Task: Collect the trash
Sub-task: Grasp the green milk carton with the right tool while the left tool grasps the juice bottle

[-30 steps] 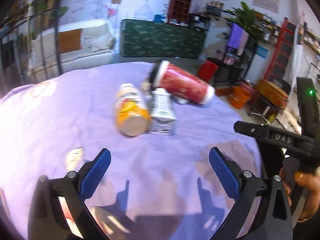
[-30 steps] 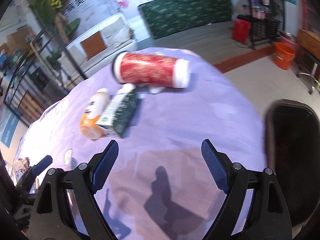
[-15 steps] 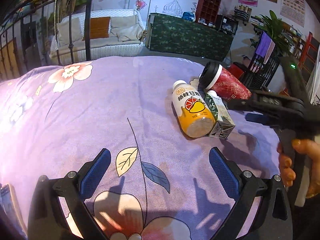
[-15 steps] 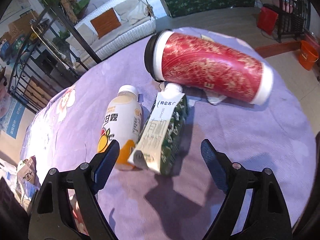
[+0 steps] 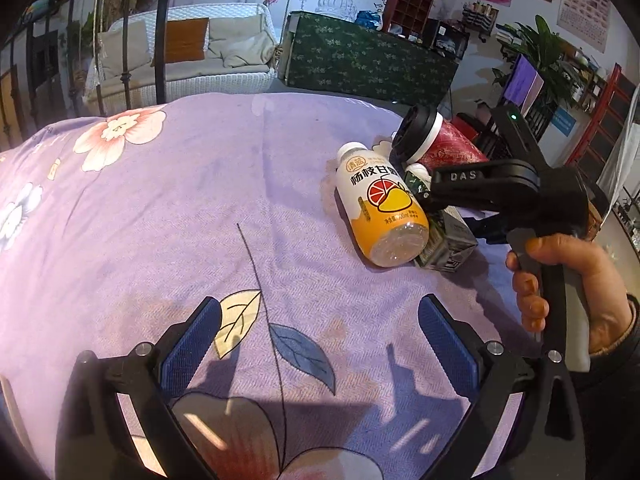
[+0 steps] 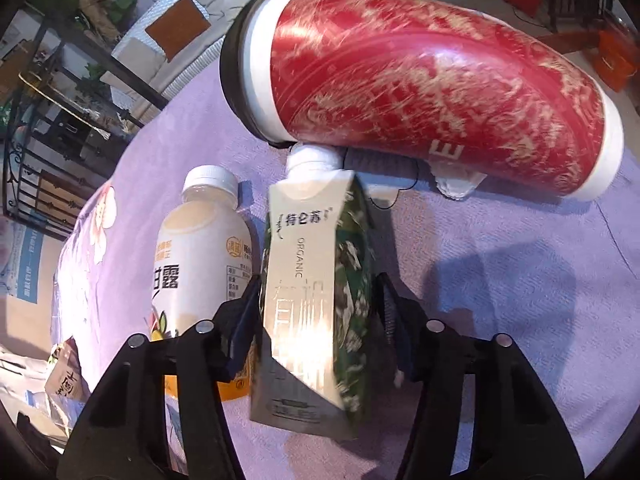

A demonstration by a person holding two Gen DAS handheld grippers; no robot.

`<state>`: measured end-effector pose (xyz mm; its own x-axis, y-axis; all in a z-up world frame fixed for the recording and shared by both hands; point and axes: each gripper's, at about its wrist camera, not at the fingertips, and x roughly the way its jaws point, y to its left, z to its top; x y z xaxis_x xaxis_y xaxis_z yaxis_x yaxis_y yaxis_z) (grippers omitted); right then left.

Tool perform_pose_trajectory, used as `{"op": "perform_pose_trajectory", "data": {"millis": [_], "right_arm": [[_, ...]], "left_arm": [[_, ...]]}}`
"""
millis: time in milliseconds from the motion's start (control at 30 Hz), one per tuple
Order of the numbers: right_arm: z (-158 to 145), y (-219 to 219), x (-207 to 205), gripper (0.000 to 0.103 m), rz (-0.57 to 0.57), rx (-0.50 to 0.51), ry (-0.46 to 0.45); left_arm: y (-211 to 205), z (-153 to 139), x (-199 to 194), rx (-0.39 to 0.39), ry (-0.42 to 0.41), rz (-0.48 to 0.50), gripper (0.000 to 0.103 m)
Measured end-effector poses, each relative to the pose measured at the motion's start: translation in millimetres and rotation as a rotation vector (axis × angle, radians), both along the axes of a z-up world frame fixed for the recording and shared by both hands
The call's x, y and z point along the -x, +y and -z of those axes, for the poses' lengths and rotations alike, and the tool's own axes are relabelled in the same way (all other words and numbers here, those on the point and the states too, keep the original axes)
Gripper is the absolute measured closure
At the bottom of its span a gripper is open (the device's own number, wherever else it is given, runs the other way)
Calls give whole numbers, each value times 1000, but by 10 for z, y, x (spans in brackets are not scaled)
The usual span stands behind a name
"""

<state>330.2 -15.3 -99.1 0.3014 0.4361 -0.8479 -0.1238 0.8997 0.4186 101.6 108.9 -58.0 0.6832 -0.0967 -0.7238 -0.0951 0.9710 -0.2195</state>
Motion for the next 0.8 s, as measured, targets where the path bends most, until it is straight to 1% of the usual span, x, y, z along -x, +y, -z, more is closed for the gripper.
{"op": "perform_pose_trajectory", "data": {"millis": [100,233,333,400,500,600,633,667,733,767,800], "right_arm": [[-103,-85,162,47,-19,-9,-40],[-248,-293,424,47,-27,-29,-81],[-333,-484,632,47,-9,-36,-104],[-378,-573,751,47,6,-19,-129],[-451,-709,916,47,14,21,-172],[-461,-839,1059,47,31,16,-185],[-465,-870,1098,47,36,20,-190],[-481,-891,1142,47,42,27,-198],[-486,-869,1231,47,53,32,-209],[-490,-896,1264,47,56,25,-209],[-495,-943,1305,47,59,21,-209]], "left_arm": [[17,-6,-104,32,9,13,6],[9,-53,-263,57,-6,25,6],[24,-83,-471,99,2,34,6],[-26,-85,-619,113,15,55,6],[-121,-78,-834,106,32,86,6],[-229,-5,-1066,91,80,111,8],[-264,27,-1125,82,94,120,8],[-317,80,-1212,52,124,125,8],[-379,178,-1324,12,174,128,16],[-392,217,-1352,5,188,131,18],[-406,260,-1386,-4,203,130,22]]}}
